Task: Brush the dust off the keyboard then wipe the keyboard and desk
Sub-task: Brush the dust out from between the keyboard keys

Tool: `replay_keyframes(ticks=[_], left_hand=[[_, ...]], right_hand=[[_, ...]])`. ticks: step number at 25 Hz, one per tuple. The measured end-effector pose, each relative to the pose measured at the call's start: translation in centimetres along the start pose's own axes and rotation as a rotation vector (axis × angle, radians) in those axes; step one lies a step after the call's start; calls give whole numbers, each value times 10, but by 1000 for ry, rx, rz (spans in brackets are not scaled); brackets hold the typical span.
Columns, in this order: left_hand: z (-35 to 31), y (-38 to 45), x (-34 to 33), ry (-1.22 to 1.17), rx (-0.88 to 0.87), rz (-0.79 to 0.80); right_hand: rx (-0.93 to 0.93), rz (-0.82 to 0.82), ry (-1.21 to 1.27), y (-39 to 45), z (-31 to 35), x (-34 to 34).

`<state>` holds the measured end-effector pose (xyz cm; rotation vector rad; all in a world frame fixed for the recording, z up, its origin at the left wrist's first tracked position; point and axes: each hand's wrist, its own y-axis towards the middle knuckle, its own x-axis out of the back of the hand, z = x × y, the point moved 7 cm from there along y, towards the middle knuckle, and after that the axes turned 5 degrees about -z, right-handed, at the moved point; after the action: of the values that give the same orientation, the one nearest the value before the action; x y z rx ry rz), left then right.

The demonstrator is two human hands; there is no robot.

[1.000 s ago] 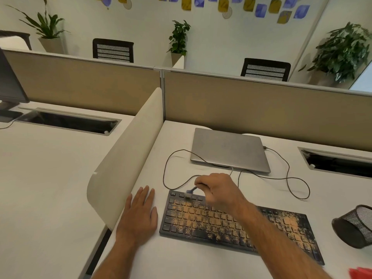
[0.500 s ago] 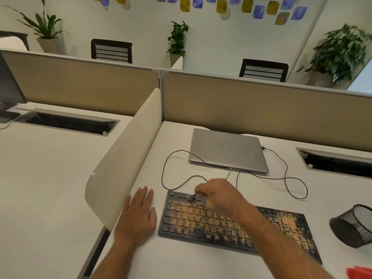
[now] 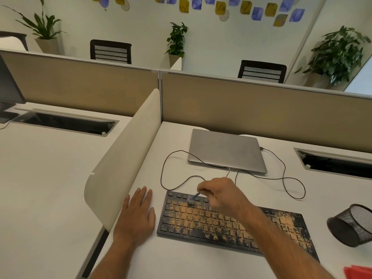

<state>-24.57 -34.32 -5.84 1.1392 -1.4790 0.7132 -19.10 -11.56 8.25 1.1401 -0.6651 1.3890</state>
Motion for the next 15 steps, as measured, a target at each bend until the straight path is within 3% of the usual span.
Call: replay_keyframes(ticks=[2,5,9,13,15], left_hand=[[1,0,-1,-13,4,-13],[2,1,-1,-21,5,-24],[1,0,-1,-20,1,-21],[2,0,0,-23,3,-29],[1,0,0,-28,5,-28]], right_hand=[[-14,-19,-43,-3,-6,2],[9,95,-48,-10,-1,-8],[16,-71,-47,-15,-3,5],[5,21,-48,-22,1,-3],[-5,-63,-44,-22,-4,4]])
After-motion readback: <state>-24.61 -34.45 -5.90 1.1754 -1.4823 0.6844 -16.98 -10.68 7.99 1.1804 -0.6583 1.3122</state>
